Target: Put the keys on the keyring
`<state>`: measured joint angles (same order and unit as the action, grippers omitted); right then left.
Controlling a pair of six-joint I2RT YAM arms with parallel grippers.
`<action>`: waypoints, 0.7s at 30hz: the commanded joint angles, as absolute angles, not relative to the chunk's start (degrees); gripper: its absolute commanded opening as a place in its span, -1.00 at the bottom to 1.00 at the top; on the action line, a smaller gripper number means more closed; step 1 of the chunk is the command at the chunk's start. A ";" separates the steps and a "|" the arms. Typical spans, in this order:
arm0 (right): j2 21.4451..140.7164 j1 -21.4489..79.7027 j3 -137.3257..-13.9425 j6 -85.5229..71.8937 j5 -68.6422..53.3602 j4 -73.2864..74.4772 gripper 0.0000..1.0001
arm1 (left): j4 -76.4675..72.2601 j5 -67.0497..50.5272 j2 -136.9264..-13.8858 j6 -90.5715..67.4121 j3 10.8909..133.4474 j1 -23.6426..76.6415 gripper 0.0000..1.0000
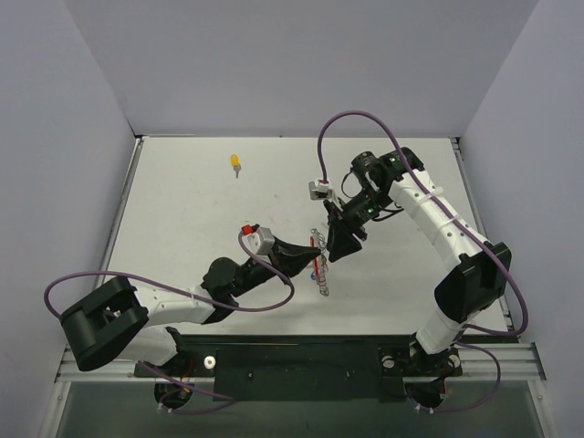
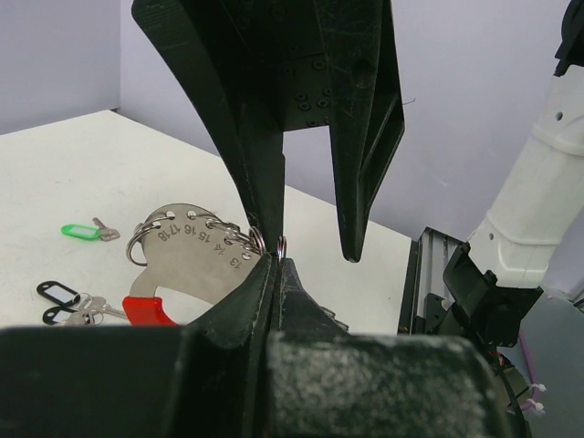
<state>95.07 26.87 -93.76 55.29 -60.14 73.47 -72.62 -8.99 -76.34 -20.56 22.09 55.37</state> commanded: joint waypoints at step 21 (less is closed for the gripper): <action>93.78 28.30 -94.30 57.04 -63.72 76.47 -0.85 | -90.62 -11.86 -77.87 -23.12 25.40 53.88 -1.00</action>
<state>95.07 27.38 -93.76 56.73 -62.22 73.54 -73.52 -12.34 -78.63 -22.81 23.35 54.68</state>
